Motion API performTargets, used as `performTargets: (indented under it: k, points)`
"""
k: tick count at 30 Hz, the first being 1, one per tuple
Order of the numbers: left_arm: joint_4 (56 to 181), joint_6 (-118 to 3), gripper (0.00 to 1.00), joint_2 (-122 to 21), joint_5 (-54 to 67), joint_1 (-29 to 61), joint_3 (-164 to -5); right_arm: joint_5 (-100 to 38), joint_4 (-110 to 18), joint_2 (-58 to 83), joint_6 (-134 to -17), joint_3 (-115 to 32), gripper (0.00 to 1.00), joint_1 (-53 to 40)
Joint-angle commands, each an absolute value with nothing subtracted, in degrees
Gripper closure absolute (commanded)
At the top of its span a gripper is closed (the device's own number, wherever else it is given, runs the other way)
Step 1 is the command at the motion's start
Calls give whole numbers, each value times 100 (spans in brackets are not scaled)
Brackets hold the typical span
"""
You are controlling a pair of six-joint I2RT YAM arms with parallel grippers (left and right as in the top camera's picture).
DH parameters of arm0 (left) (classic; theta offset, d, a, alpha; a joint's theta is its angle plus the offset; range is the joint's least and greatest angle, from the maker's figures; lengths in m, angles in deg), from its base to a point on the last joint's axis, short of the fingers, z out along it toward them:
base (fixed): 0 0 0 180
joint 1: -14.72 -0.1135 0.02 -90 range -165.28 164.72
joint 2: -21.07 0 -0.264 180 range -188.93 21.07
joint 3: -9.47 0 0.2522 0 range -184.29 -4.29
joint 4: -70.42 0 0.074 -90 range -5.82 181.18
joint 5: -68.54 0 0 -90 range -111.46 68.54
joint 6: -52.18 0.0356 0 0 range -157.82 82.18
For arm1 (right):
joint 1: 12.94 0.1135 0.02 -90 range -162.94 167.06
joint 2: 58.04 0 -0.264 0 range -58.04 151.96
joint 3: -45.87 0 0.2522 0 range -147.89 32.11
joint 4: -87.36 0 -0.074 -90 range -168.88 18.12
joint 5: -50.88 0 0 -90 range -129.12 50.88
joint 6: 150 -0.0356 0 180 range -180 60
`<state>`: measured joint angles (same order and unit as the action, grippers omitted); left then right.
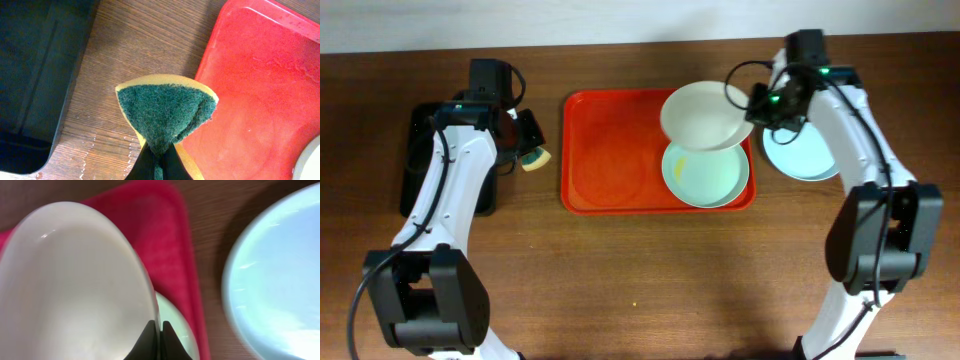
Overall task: Clean dirty plates on tray and stack at the side
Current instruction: 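Stack the cream-white plate onto the blue plate with the right gripper, then grip the remaining green plate rim with the right gripper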
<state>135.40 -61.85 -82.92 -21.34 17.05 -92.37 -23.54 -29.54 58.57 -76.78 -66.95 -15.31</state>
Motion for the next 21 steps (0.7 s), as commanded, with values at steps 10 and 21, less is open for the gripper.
performTargets:
  k: [10,21]
  points:
    - [13396,-6155,100,-8208,-2013,1913,-9250,-3917,-3703,5761,-7726,-5602,96,-3326]
    - [13391,-6155,100,-8208,-2013,1913,-9250,-4553,-3091,5125,-7746,-5598,51,-3295]
